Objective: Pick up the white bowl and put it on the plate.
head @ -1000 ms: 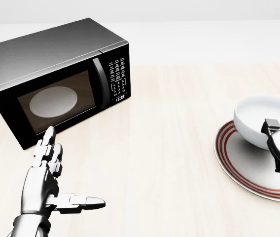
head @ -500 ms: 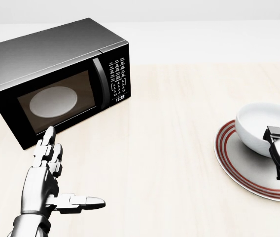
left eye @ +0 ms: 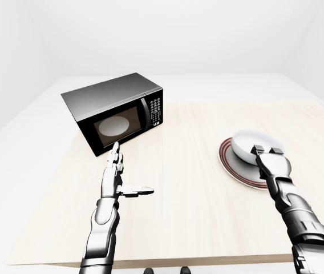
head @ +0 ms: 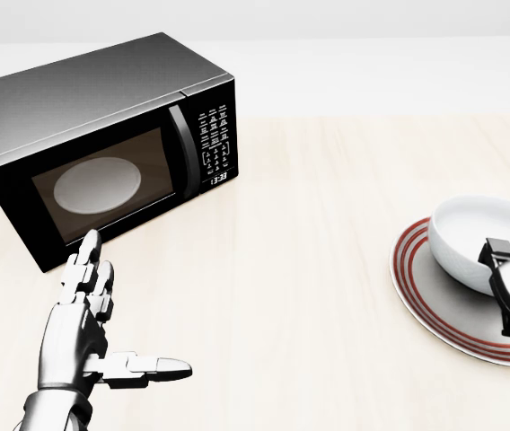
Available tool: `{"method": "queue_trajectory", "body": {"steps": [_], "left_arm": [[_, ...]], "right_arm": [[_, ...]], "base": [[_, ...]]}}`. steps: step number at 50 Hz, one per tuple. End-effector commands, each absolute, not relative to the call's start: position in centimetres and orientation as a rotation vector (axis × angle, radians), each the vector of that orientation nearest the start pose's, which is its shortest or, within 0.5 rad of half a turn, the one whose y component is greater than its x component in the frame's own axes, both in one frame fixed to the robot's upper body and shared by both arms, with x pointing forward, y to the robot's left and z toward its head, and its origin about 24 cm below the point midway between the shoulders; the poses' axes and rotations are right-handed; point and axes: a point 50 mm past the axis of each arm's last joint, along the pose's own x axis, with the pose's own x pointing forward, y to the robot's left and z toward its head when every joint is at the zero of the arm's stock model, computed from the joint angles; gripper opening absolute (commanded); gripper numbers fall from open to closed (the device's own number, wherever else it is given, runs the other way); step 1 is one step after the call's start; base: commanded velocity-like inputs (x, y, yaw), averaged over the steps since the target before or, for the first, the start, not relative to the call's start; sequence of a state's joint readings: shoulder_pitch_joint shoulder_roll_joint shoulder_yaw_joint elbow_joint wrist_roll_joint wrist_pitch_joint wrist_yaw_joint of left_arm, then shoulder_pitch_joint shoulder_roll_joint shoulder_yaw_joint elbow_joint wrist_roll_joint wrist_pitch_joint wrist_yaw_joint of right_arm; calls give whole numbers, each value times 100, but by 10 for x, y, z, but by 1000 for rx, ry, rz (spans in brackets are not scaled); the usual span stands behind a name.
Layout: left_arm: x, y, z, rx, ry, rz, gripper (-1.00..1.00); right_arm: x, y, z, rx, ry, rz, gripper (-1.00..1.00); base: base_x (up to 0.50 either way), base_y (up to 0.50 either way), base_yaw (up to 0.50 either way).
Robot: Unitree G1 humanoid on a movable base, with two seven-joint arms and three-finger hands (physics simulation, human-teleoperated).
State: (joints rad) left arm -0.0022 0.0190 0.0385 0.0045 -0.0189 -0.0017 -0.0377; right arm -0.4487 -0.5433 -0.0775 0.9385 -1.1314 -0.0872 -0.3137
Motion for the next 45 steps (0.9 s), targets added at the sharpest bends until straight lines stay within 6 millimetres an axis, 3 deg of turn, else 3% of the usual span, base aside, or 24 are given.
{"method": "queue_trajectory", "body": {"steps": [1,5,6,8,9,26,31,41,45], "left_arm": [[254,160,41,0,0,0,100],[254,160,41,0,0,0,100],[254,160,41,0,0,0,100],[254,160,41,0,0,0,100],[254,160,41,0,0,0,100],[254,160,41,0,0,0,100],[254,160,41,0,0,0,100],[254,160,41,0,0,0,100],[254,160,41,0,0,0,100]], "right_arm": [[304,-321,37,-1498,266,-250,-100],[303,-322,37,-1497,270,-251,-100],[304,-322,36,-1496,272,-251,-67],[303,-322,36,-1496,272,-251,18],[303,-322,36,-1495,271,-251,100],[304,-317,44,-1473,241,-241,100],[304,-305,74,-1419,138,-232,100],[291,-282,164,-1372,-85,-242,100],[285,-278,184,-1361,-124,-255,100]], "base": [[0,0,0],[0,0,0],[0,0,0],[0,0,0],[0,0,0],[0,0,0],[0,0,0],[0,0,0],[0,0,0]]}}
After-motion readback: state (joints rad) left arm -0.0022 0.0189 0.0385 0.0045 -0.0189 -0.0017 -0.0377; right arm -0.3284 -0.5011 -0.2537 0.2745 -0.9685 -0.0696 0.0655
